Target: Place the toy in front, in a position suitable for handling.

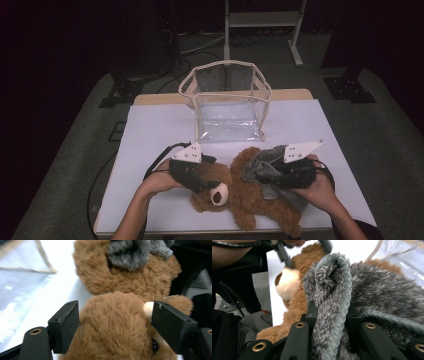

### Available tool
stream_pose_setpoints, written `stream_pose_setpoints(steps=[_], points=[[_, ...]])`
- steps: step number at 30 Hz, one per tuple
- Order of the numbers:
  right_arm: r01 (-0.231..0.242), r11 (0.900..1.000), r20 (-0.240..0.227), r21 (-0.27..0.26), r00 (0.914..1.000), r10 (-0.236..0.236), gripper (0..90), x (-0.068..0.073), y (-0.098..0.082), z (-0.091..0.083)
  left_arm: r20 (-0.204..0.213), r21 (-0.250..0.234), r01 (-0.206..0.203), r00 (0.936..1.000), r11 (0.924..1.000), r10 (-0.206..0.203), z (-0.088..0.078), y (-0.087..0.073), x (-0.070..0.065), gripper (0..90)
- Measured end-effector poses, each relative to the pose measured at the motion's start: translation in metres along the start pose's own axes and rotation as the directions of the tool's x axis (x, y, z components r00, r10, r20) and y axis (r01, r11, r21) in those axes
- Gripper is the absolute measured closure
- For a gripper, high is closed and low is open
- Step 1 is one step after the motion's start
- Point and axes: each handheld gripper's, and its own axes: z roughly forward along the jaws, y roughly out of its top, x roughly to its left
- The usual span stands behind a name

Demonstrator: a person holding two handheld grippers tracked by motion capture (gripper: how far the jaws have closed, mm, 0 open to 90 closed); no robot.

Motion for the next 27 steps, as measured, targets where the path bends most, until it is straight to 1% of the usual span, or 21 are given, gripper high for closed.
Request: stream_pose_setpoints(steps=[2,3,4,6,8,10,11,13,15,16,18,20,22,23,24,25,26,27], points=[[0.006,1.000,0.020,-0.008,0.9998,-0.006,70.4,-0.004,0.004,-0.003,0.003,-0.002,-0.007,1.0000,1.0000,0.007,0.001,-0.002,-0.001,25.1],[0.000,1.000,0.028,-0.020,0.9996,0.001,70.5,-0.007,0.006,-0.005,0.009,0.003,-0.019,0.9998,0.9998,0.019,0.000,-0.002,-0.003,25.1],[-0.015,0.999,0.036,-0.041,0.9992,0.017,70.6,-0.012,0.009,-0.007,0.014,0.005,-0.022,0.9997,0.9997,0.022,0.000,-0.001,-0.004,25.3],[-0.030,0.998,0.034,-0.053,0.9989,0.032,70.6,-0.019,0.011,-0.006,0.022,0.007,-0.028,0.9994,0.9996,0.027,0.000,-0.002,-0.005,25.4],[-0.038,0.999,0.033,-0.038,0.9987,0.040,70.6,-0.021,0.012,0.000,0.022,0.002,-0.023,0.9995,0.9997,0.023,0.000,-0.002,-0.005,25.3],[-0.038,0.999,0.020,-0.015,0.9991,0.038,70.8,-0.018,0.008,0.010,0.021,0.002,-0.022,0.9995,0.9998,0.022,-0.002,-0.003,-0.004,24.9],[-0.037,0.999,0.011,-0.004,0.9992,0.037,71.3,-0.015,0.003,0.015,0.011,0.005,-0.018,0.9998,0.9998,0.018,-0.002,-0.004,-0.003,21.7],[-0.031,1.000,-0.002,0.005,0.9995,0.031,71.7,-0.009,-0.002,0.018,0.001,0.018,0.005,1.0000,0.9998,-0.005,-0.003,-0.005,-0.001,14.2],[-0.017,1.000,-0.002,0.012,0.9999,0.017,71.8,-0.001,-0.006,0.014,-0.010,0.032,0.017,0.9998,0.9994,-0.016,-0.004,-0.010,0.000,11.0],[-0.011,1.000,-0.006,0.015,0.9999,0.011,71.8,0.002,-0.007,0.012,0.004,0.030,0.042,0.9991,0.9987,-0.042,-0.004,-0.012,0.001,9.0],[-0.003,1.000,-0.011,0.020,0.9999,0.003,71.8,0.006,-0.010,0.010,0.035,0.019,0.087,0.9956,0.9961,-0.087,-0.002,-0.018,0.002,8.8],[0.001,1.000,-0.017,0.021,0.9999,-0.001,71.8,0.009,-0.013,0.010,0.073,0.023,0.135,0.9879,0.9905,-0.137,0.004,-0.022,0.003,6.5],[0.005,1.000,-0.016,0.021,0.9999,-0.005,71.8,0.010,-0.013,0.009,0.104,0.021,0.156,0.9821,0.9875,-0.157,0.007,-0.024,0.006,6.5],[0.004,1.000,-0.015,0.021,0.9999,-0.003,71.7,0.010,-0.013,0.009,0.130,0.014,0.162,0.9781,0.9867,-0.162,0.009,-0.025,0.008,8.0],[-0.001,1.000,-0.017,0.018,0.9999,0.001,71.7,0.009,-0.013,0.009,0.152,0.003,0.164,0.9749,0.9864,-0.163,0.012,-0.027,0.010,13.9],[-0.002,1.000,-0.017,0.017,0.9999,0.003,71.6,0.008,-0.014,0.008,0.145,-0.002,0.168,0.9753,0.9857,-0.166,0.014,-0.028,0.012,23.3],[-0.013,1.000,-0.019,0.015,0.9997,0.013,71.5,0.005,-0.013,0.007,0.135,-0.001,0.163,0.9776,0.9865,-0.162,0.015,-0.027,0.013,32.7],[-0.020,1.000,-0.021,0.014,0.9996,0.020,71.5,0.002,-0.013,0.006,0.121,-0.001,0.140,0.9829,0.9901,-0.139,0.014,-0.025,0.014,37.9]])
